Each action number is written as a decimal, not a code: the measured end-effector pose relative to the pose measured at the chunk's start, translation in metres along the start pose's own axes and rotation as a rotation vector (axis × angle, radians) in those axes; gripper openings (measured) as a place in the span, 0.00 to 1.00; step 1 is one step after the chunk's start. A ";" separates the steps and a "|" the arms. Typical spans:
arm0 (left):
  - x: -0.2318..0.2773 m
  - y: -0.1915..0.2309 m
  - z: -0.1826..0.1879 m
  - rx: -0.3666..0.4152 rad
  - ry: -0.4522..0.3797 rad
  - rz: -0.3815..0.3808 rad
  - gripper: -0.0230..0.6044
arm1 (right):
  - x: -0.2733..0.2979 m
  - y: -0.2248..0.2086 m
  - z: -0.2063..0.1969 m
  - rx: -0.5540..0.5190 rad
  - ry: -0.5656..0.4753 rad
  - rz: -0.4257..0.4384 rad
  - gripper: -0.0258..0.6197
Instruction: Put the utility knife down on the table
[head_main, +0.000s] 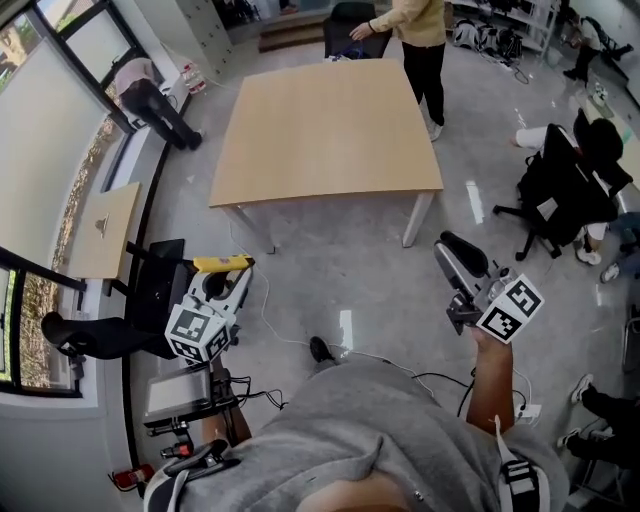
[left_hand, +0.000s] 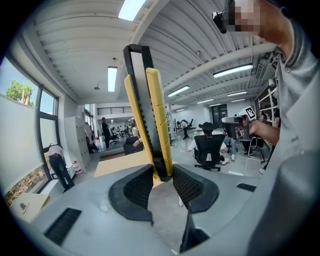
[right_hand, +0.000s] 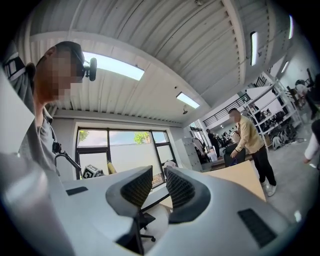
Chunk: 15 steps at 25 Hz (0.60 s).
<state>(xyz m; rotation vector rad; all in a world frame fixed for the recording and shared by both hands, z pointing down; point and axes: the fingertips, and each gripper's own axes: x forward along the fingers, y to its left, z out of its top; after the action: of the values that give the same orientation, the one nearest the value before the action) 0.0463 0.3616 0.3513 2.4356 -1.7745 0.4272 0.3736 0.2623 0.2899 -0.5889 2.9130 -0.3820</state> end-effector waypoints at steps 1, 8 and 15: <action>0.004 0.008 0.005 0.008 -0.009 -0.011 0.23 | 0.006 0.002 0.006 -0.007 -0.006 -0.009 0.16; 0.028 0.118 0.017 0.042 -0.077 -0.049 0.23 | 0.118 0.004 0.007 -0.047 -0.027 -0.023 0.16; 0.063 0.239 -0.022 0.022 -0.087 -0.094 0.23 | 0.248 0.002 -0.023 -0.084 0.029 -0.059 0.16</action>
<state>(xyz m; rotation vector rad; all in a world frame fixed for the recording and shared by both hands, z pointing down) -0.1652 0.2332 0.3702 2.5773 -1.6872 0.3392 0.1415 0.1703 0.2889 -0.6877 2.9570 -0.2789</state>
